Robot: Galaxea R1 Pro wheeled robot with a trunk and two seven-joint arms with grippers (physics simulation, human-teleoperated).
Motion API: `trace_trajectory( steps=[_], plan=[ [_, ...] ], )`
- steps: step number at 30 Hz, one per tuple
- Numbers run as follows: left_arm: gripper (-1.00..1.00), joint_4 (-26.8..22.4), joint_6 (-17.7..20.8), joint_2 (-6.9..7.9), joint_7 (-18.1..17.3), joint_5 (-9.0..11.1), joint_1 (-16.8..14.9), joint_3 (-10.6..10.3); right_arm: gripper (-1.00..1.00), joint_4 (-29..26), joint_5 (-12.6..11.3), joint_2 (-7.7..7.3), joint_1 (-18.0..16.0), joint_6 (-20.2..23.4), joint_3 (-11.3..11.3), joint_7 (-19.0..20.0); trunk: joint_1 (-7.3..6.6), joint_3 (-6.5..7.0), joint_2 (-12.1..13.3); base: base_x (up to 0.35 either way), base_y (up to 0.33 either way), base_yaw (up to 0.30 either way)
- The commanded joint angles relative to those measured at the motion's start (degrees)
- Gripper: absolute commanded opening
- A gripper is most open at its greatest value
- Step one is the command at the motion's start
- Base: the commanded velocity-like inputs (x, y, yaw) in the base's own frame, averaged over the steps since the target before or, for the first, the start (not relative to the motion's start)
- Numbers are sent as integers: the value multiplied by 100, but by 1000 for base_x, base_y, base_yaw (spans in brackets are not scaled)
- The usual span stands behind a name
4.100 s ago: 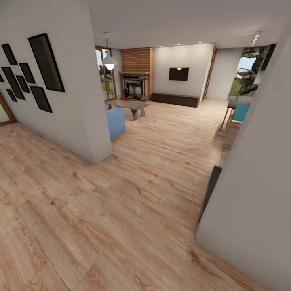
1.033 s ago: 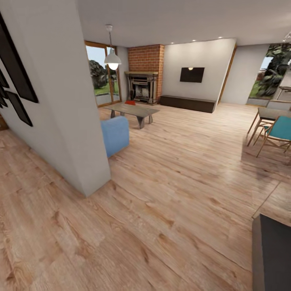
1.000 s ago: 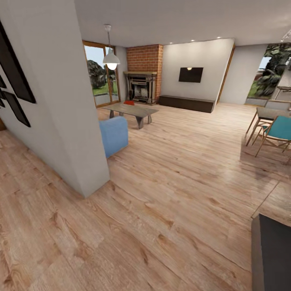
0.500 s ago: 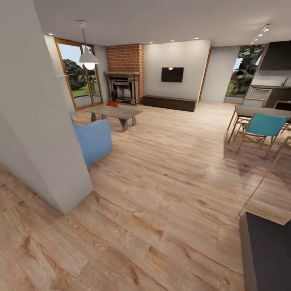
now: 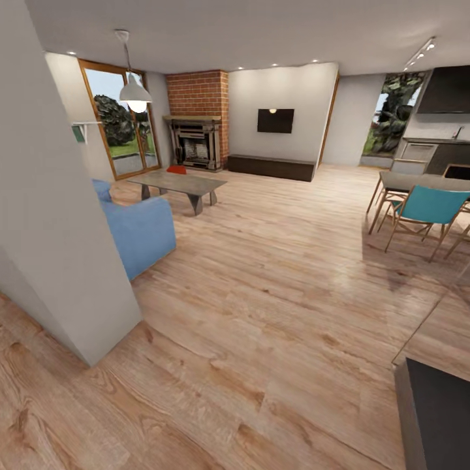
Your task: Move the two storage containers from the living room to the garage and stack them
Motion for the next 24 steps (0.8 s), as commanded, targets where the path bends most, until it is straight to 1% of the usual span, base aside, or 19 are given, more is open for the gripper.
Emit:
trace_trajectory(
  steps=[1,13,16,21,24],
  plan=[
    [100,-1,19,0,9,29,-3,21,100,16,-60,3,-7,-30,43,22,3,-5,-3,322,0,0],
    [100,0,19,-3,9,29,-7,21,100,16,-60,3,-7,-32,43,22,3,-5,-3,322,0,-2],
    [100,-1,19,-3,9,29,-5,21,100,16,-60,3,-6,-31,43,22,3,-5,-3,322,0,-142],
    [100,-3,19,-2,9,29,-3,21,100,16,-60,3,-6,-30,43,22,3,-5,-3,322,0,-230],
    [100,0,19,-1,9,29,-3,21,100,16,-60,3,-9,-30,43,22,3,-5,-3,322,0,-62]
  ],
)
